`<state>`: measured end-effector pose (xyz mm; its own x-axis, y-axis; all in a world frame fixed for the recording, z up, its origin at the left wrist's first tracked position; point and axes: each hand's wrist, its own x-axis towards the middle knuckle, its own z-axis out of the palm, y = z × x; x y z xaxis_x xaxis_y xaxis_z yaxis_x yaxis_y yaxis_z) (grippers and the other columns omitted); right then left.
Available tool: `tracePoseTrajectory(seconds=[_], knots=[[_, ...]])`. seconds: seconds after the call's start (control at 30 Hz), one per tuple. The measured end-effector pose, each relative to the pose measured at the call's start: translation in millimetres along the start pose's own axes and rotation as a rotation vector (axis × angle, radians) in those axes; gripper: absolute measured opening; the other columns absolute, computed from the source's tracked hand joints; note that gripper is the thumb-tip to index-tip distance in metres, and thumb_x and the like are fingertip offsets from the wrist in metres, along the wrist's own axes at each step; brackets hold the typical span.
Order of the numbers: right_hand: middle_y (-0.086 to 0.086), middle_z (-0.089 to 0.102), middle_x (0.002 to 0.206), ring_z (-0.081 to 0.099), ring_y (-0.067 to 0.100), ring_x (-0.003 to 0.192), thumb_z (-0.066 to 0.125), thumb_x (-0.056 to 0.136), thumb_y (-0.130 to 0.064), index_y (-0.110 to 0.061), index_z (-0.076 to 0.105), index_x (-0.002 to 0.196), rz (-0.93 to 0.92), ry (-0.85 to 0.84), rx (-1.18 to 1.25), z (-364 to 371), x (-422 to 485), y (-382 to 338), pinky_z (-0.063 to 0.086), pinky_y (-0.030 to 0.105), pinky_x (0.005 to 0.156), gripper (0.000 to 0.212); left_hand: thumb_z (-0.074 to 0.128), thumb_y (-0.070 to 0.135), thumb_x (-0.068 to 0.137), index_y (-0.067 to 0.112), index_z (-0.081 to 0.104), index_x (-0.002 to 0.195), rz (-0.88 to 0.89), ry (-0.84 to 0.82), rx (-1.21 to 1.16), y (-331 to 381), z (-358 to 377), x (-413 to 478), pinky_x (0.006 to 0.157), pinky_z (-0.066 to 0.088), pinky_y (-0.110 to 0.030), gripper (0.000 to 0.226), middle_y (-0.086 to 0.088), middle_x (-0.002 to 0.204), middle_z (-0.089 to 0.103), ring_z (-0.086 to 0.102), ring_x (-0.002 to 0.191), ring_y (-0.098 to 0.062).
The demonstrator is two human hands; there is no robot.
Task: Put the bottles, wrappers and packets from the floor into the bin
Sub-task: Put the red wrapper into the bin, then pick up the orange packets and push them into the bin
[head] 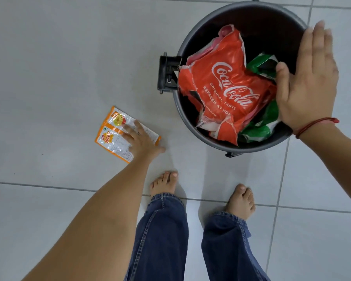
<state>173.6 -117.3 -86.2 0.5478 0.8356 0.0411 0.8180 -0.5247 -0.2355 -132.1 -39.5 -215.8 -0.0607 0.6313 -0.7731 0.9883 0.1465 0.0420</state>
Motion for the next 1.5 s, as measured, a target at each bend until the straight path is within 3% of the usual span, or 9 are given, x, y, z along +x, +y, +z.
tracePoseTrajectory(seconds=[0.27, 0.43, 0.53, 0.6, 0.7, 0.8, 1.03, 1.33, 1.5], knots=[[0.02, 0.015, 0.157, 0.012, 0.032, 0.145, 0.028, 0.102, -0.034, 0.0, 0.015, 0.148, 0.017, 0.004, 0.008, 0, 0, -2, 0.016, 0.042, 0.117, 0.059, 0.04, 0.008, 0.096, 0.0, 0.031, 0.142, 0.147, 0.413, -0.055, -4, -30, -9, 0.094, 0.045, -0.05, 0.048, -0.027, 0.135, 0.05, 0.052, 0.118, -0.045], [0.019, 0.015, 0.157, 0.012, 0.032, 0.145, 0.029, 0.102, -0.033, -0.002, 0.016, 0.148, 0.043, -0.018, 0.023, -2, 1, -4, 0.018, 0.044, 0.116, 0.058, 0.028, 0.02, 0.101, 0.01, 0.014, 0.152, 0.553, 0.563, -0.549, 35, -92, -60, 0.122, 0.018, -0.043, 0.053, -0.018, 0.159, 0.017, 0.019, 0.146, -0.034], [0.018, 0.016, 0.157, 0.013, 0.031, 0.145, 0.028, 0.102, -0.033, -0.002, 0.018, 0.148, 0.055, -0.032, 0.027, -3, 1, -5, 0.018, 0.047, 0.116, 0.057, -0.002, 0.085, 0.077, 0.032, 0.007, 0.15, 0.359, 0.193, -0.054, 4, -4, -92, 0.124, 0.007, -0.046, 0.092, -0.021, 0.157, 0.02, 0.018, 0.146, -0.032], [0.017, 0.016, 0.157, 0.013, 0.03, 0.145, 0.027, 0.102, -0.033, -0.003, 0.018, 0.148, 0.067, -0.044, 0.033, -5, 1, -6, 0.016, 0.047, 0.117, 0.056, -0.028, 0.075, 0.074, 0.011, 0.018, 0.151, 0.253, -0.316, 0.109, 19, 5, -109, 0.12, 0.016, -0.045, 0.11, -0.018, 0.155, 0.029, 0.027, 0.142, -0.034], [0.017, 0.017, 0.157, 0.013, 0.03, 0.145, 0.026, 0.102, -0.033, -0.003, 0.018, 0.148, 0.068, -0.045, 0.022, -7, 2, -7, 0.015, 0.047, 0.117, 0.056, 0.006, 0.018, 0.106, 0.002, -0.006, 0.149, 0.254, -0.352, 0.144, 113, -60, -152, 0.12, 0.008, -0.037, 0.048, -0.017, 0.161, 0.003, 0.009, 0.148, -0.03], [0.016, 0.017, 0.157, 0.013, 0.029, 0.146, 0.027, 0.102, -0.033, -0.003, 0.017, 0.148, 0.075, -0.055, 0.007, -6, 2, -6, 0.015, 0.047, 0.118, 0.056, 0.02, 0.032, 0.104, 0.021, -0.011, 0.151, 0.556, -0.059, 0.062, 188, -70, -124, 0.117, -0.014, -0.053, 0.058, -0.011, 0.159, -0.022, -0.018, 0.148, -0.027], [0.016, 0.016, 0.157, 0.012, 0.029, 0.146, 0.027, 0.101, -0.035, -0.004, 0.016, 0.148, 0.077, -0.063, 0.022, -4, 3, -4, 0.015, 0.047, 0.118, 0.058, 0.026, 0.063, 0.093, 0.022, -0.022, 0.148, 0.491, -0.097, 0.177, 209, -2, -82, 0.109, -0.022, -0.061, 0.084, -0.012, 0.155, -0.031, -0.035, 0.14, -0.032], [0.014, 0.015, 0.158, 0.01, 0.027, 0.146, 0.027, 0.1, -0.038, -0.006, 0.016, 0.149, 0.091, -0.073, -0.039, -5, 2, -7, 0.008, 0.046, 0.118, 0.06, 0.026, 0.064, 0.092, 0.019, -0.019, 0.149, 0.503, -0.132, 0.223, 212, -15, -75, 0.111, -0.022, -0.057, 0.086, -0.011, 0.158, -0.026, -0.029, 0.144, -0.027], [0.015, 0.012, 0.158, 0.008, 0.027, 0.146, 0.029, 0.101, -0.036, -0.004, 0.014, 0.149, 0.091, -0.163, -0.023, -15, 2, -10, 0.009, 0.048, 0.119, 0.06, 0.037, 0.036, 0.101, 0.009, 0.026, 0.148, 0.544, -0.226, -0.081, 200, -56, -106, 0.114, 0.027, -0.04, 0.056, -0.019, 0.154, 0.028, 0.026, 0.143, -0.032]])
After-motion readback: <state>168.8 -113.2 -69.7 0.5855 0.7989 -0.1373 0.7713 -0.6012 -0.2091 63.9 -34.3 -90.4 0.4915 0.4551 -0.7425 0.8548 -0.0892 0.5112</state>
